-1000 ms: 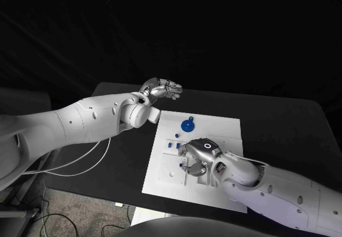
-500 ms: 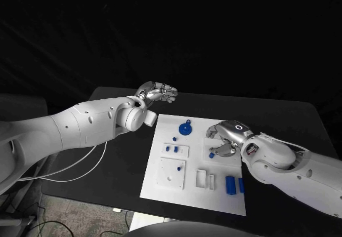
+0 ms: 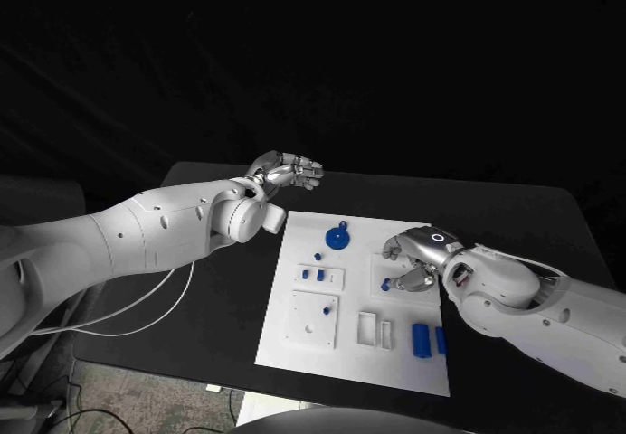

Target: Assemble the parts on the task board

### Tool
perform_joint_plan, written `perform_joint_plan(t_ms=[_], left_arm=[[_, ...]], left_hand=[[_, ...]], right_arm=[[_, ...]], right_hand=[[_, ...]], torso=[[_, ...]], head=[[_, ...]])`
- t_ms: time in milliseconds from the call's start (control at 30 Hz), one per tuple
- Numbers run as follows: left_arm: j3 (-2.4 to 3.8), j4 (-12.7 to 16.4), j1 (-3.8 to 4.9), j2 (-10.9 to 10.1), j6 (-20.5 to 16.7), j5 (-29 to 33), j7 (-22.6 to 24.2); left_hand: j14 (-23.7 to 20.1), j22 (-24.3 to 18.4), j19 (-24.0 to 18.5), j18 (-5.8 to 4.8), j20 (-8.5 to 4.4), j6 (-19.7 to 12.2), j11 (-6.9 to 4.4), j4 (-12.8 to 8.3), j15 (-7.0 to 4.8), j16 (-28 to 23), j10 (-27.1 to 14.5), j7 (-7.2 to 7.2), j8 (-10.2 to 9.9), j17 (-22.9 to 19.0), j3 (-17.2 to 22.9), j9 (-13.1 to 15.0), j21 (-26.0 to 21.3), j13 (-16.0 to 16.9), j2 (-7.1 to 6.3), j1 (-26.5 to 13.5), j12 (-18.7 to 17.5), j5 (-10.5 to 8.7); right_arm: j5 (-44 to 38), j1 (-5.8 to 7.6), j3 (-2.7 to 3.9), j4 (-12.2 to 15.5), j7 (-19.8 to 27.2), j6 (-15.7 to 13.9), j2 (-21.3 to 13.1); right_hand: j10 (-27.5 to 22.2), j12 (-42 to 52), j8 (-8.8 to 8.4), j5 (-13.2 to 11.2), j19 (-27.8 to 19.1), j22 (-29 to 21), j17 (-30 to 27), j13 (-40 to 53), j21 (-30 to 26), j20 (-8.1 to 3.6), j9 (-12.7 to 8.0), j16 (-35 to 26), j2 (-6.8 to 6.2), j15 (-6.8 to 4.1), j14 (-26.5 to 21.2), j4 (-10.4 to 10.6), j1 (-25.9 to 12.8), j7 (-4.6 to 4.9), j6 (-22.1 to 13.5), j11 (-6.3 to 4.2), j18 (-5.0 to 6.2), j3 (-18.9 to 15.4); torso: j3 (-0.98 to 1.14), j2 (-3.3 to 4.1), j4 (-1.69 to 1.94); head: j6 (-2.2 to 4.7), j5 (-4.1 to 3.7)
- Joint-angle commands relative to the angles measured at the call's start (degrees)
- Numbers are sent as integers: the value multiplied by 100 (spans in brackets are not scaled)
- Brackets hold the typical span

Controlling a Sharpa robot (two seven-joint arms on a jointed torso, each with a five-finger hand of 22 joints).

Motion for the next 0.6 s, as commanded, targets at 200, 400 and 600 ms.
perform_joint_plan(t_ms=[200,400,600], left_arm=[[4,-10,7,11,76,24,52],[4,-19,7,13,80,24,53],[4,-23,7,16,82,24,52]], left_hand=[[13,6,-13,56,24,-42,12,5,34,-39,-32,1,27,11,-33,-10,-35,-9,-30,-6,41,-41],[14,7,-13,56,25,-43,12,7,35,-42,-33,1,27,13,-34,-11,-37,-11,-29,-7,41,-42],[15,8,-13,56,25,-43,12,10,35,-45,-33,1,28,16,-35,-11,-39,-12,-26,-8,43,-43]], right_arm=[[96,-64,-39,-66,76,509,46],[135,-114,-71,-93,120,494,98],[135,-152,-80,-136,145,451,168]], right_hand=[[84,27,1,-8,16,91,-16,-16,-39,-21,0,45,10,4,0,64,0,8,11,-18,366,12],[267,114,89,-373,78,87,-42,-41,-48,-27,13,57,60,-60,41,233,277,75,141,-83,366,345],[409,168,175,-540,121,99,-73,-87,-51,-6,12,60,100,-93,81,544,471,59,304,-119,366,923]], torso=[[-17,2,14],[-22,1,12],[-19,3,15]], head=[[-22,-25],[-34,-28],[-44,-23]])
